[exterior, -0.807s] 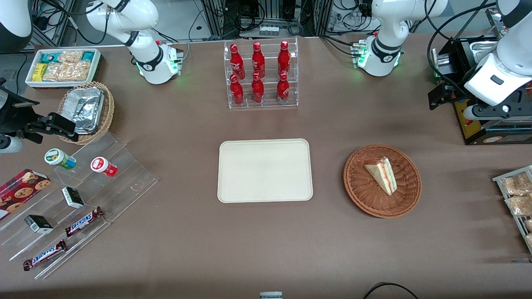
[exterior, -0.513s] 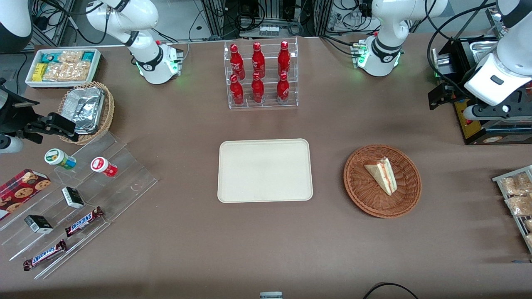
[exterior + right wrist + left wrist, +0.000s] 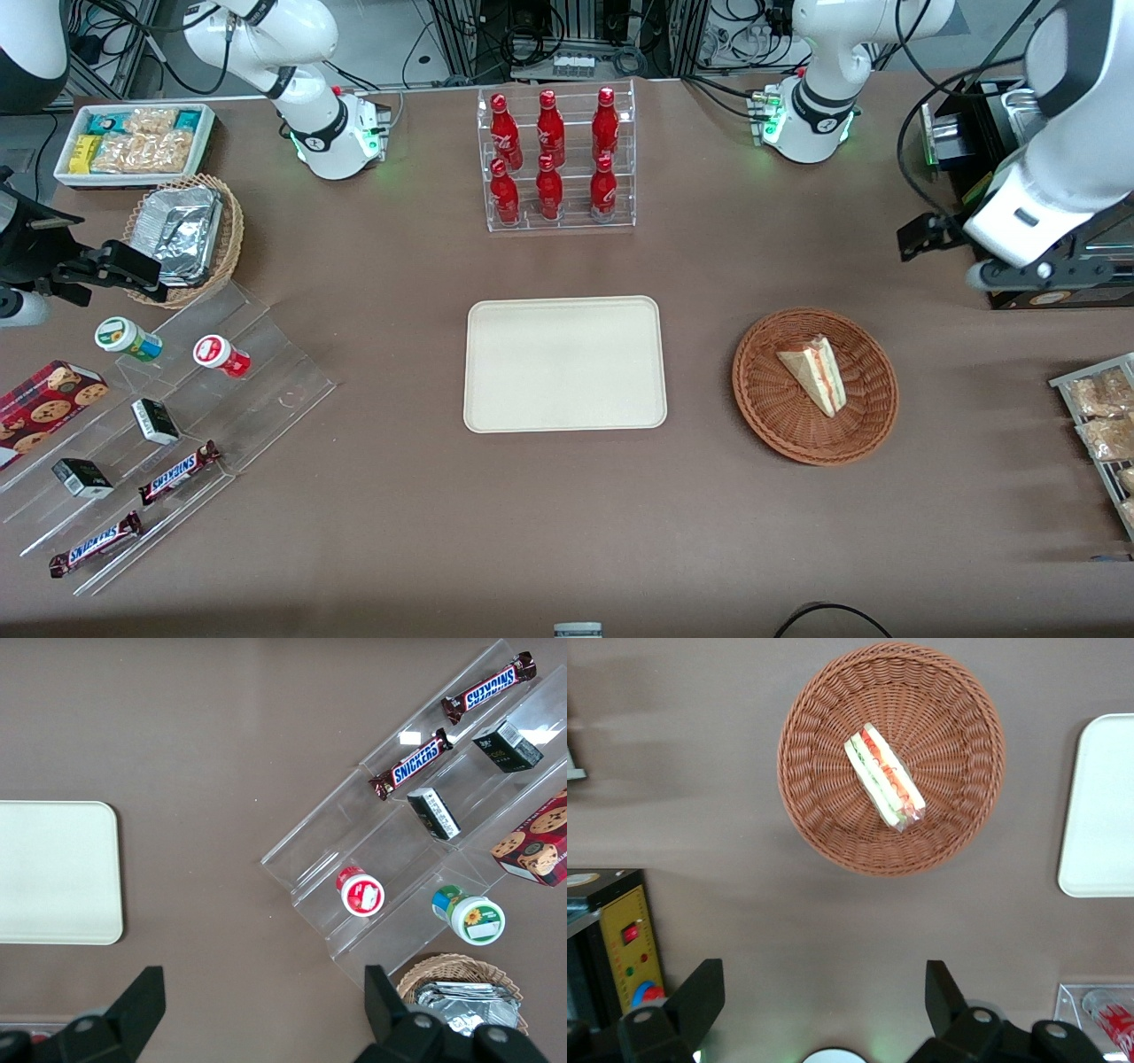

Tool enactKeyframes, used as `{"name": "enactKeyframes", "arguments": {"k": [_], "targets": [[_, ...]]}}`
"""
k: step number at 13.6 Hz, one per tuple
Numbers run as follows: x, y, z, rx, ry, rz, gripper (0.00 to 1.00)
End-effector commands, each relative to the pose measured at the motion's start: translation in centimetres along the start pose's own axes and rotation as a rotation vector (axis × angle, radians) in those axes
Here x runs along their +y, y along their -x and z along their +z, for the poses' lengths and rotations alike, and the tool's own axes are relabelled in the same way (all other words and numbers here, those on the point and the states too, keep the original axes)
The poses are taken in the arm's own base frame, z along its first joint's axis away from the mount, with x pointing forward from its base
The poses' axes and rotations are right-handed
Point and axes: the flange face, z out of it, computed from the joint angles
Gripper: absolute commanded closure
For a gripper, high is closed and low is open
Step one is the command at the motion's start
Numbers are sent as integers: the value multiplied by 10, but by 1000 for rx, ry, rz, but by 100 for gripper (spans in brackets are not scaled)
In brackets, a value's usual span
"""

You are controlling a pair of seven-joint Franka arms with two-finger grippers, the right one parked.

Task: Place sandwich from basket to tray
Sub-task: 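Move the left gripper over the sandwich in the wicker basket, then lower the left gripper and close it on the wrapped sandwich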

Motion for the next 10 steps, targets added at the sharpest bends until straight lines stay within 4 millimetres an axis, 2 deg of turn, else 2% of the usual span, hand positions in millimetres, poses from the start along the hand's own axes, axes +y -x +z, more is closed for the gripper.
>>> {"name": "enactKeyframes", "arguments": {"k": [1, 4, 7, 10], "targets": [[4, -22, 33, -18, 10, -123, 0], [20, -52, 72, -14, 5, -256, 0], [34, -75, 103, -11, 6, -333, 0], [54, -88, 130, -5, 8, -395, 0]]}}
